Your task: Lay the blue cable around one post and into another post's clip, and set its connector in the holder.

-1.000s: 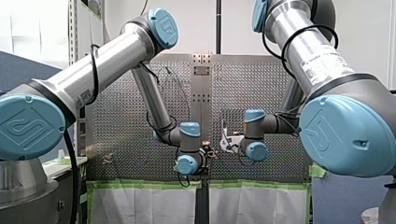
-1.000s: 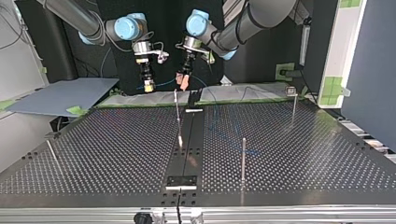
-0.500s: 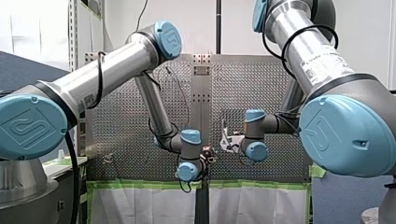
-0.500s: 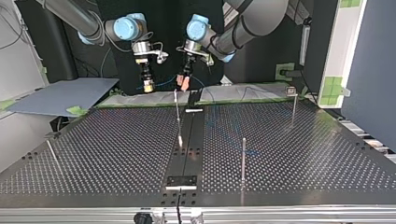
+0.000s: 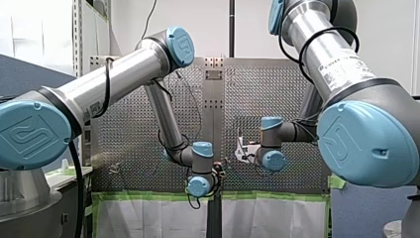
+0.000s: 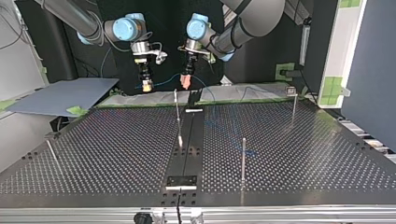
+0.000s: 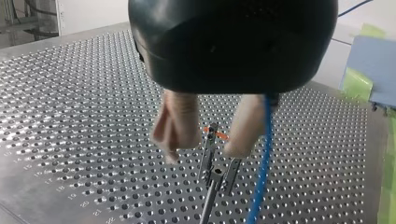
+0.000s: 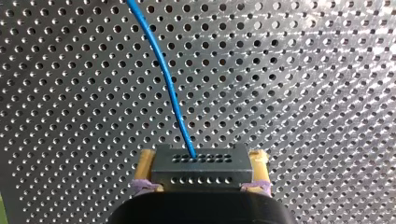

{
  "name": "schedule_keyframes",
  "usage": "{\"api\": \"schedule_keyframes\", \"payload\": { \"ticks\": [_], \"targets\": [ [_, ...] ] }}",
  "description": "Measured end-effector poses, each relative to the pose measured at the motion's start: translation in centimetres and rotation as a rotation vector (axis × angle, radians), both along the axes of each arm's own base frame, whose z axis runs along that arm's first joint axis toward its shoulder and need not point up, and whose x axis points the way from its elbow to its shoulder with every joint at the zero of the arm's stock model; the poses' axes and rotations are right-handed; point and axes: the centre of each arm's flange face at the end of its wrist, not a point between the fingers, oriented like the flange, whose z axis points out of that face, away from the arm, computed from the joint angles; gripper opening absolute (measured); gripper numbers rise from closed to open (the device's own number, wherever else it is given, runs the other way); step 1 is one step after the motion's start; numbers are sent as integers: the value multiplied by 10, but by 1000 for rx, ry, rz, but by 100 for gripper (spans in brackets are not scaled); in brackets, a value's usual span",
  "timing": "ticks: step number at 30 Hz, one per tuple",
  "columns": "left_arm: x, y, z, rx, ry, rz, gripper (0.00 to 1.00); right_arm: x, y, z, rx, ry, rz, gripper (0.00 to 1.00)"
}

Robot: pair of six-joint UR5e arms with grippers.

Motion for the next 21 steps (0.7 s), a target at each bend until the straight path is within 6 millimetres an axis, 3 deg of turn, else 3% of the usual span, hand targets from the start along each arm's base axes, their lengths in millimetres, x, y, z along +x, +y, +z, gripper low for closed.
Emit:
{"api": "schedule_keyframes", "payload": {
  "ticks": [9, 21],
  "targets": [
    [-1, 1, -1, 18, 0, 14, 15, -9, -7, -4, 9, -6, -24, 0],
    [-1, 9, -4, 98, 7, 67, 15, -32, -28, -39, 33, -20, -77, 0]
  ]
}}
